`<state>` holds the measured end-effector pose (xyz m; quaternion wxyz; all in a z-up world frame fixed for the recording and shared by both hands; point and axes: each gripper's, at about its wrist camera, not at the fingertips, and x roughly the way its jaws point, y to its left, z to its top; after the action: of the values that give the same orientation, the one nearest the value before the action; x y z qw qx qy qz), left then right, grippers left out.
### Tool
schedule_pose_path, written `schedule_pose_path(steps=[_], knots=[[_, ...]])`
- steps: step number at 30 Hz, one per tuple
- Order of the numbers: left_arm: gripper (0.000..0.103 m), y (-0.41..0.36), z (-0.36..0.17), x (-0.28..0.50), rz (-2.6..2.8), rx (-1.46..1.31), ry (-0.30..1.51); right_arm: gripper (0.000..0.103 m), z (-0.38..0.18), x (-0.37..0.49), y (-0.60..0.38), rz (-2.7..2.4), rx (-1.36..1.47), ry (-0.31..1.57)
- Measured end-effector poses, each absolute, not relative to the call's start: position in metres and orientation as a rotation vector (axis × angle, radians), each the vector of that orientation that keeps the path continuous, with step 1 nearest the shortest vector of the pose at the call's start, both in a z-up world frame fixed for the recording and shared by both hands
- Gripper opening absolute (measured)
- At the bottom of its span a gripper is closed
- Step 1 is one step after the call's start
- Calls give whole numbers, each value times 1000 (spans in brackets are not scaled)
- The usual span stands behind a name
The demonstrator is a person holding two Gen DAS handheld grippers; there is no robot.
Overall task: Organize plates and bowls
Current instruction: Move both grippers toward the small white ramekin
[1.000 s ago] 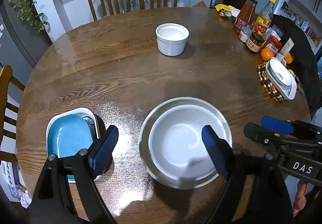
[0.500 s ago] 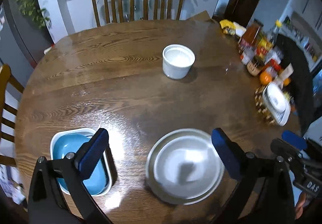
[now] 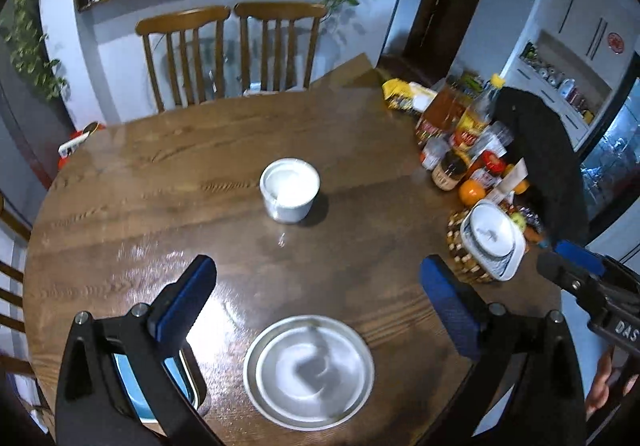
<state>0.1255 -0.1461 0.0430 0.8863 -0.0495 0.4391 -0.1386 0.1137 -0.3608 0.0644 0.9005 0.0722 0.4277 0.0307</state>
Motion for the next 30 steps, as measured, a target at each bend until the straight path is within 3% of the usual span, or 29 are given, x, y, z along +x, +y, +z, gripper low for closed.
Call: schedule_pose_path(steps=[15,19,30], knots=[[102,-164,144,142,-266,-88,678,63,134,160,-351,165,119,753],[102,-165,130,155,-226,-92,702,73,132,168,-341,172,89,752],[102,-150,46,196,-68,-105,867,74,63,210,-337,162,48,900]])
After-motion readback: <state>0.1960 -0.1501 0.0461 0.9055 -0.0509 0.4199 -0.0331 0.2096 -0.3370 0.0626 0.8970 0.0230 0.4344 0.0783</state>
